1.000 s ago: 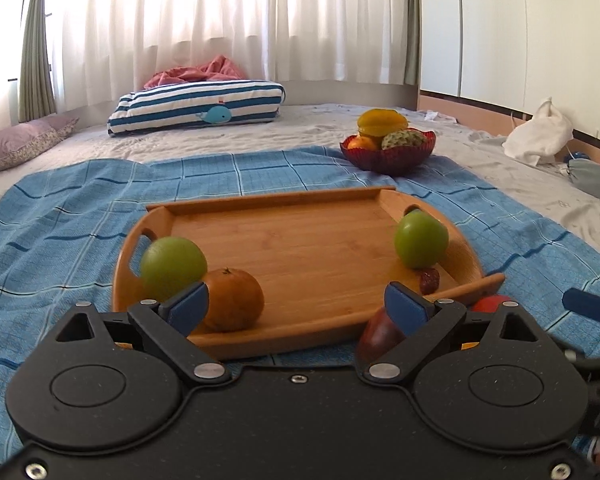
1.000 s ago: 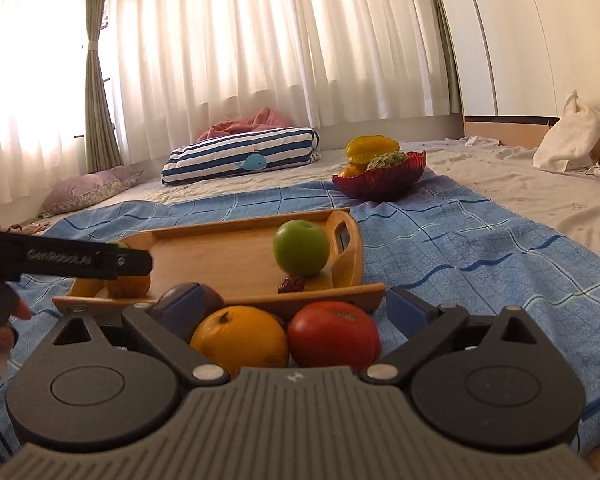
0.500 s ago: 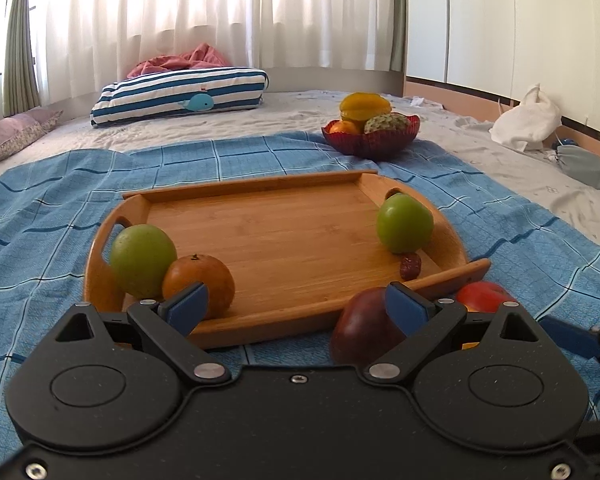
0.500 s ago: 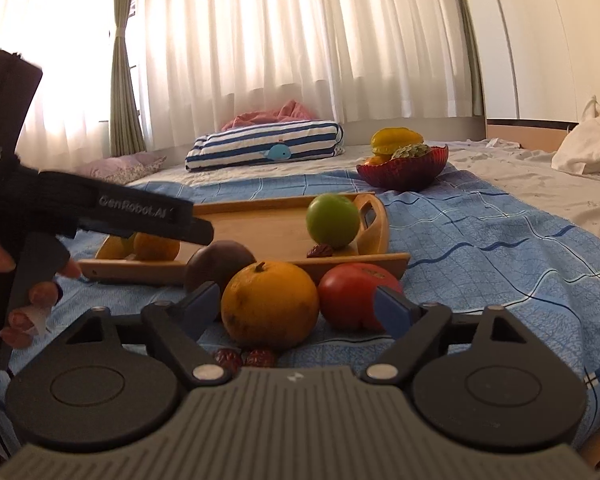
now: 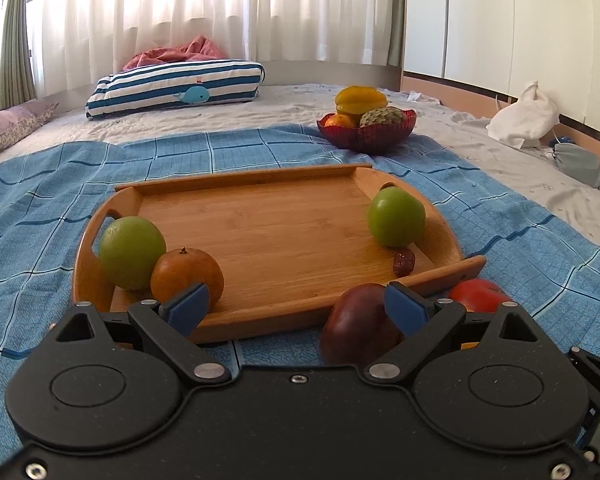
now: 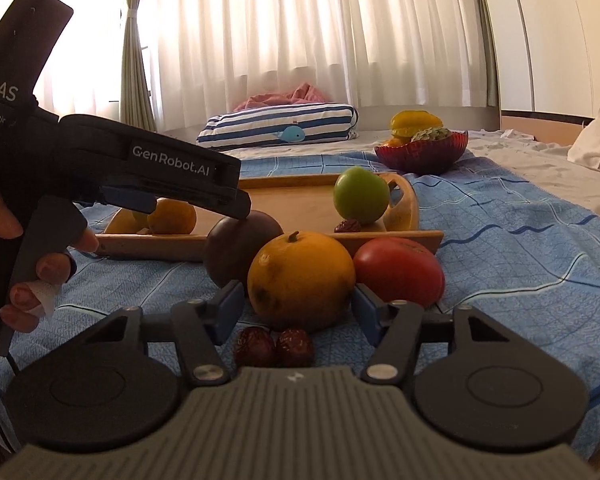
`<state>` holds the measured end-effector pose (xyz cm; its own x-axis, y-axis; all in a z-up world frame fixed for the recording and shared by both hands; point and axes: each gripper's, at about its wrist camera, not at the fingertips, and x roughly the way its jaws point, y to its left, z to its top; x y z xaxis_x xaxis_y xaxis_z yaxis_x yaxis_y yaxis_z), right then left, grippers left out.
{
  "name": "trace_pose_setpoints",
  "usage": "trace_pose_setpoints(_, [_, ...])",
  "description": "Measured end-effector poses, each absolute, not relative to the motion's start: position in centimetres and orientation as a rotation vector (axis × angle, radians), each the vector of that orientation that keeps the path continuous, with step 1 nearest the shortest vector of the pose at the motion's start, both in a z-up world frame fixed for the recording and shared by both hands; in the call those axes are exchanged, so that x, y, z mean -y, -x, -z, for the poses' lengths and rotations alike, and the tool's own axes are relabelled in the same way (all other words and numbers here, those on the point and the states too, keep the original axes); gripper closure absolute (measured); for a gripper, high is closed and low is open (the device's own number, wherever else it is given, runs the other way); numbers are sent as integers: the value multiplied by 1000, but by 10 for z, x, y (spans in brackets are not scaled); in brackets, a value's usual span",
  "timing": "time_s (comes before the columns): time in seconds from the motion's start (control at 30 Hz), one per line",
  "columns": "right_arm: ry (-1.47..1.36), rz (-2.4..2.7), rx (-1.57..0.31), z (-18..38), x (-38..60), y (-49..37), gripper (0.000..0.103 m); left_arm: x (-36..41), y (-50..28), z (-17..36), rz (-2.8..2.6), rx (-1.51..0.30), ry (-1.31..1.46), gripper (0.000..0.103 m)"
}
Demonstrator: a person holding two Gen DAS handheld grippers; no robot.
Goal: Organize fruits
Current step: 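Move the left tool to the dark red plum while the right tool reaches the orange, then close the left tool on the dark red plum while the right tool grasps the orange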
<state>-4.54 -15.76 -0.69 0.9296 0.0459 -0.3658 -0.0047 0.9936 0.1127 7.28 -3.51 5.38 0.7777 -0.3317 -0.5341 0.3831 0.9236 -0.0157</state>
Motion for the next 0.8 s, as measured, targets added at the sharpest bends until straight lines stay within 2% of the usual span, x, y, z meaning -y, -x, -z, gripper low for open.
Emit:
trace_pose_setpoints(0.17, [-125,-9,-362,9,156,46,41,36,-73,-54,398,-566,-101,12])
trace_pose_setpoints(0.4, [-127,-10,-355,9,157,48,42,38,-74,-55,437,-589,-74,25])
trace_pose_setpoints(0.8, [-61,11,-389,7,147,33,25,36,-69,-58,433,-581,-78,26])
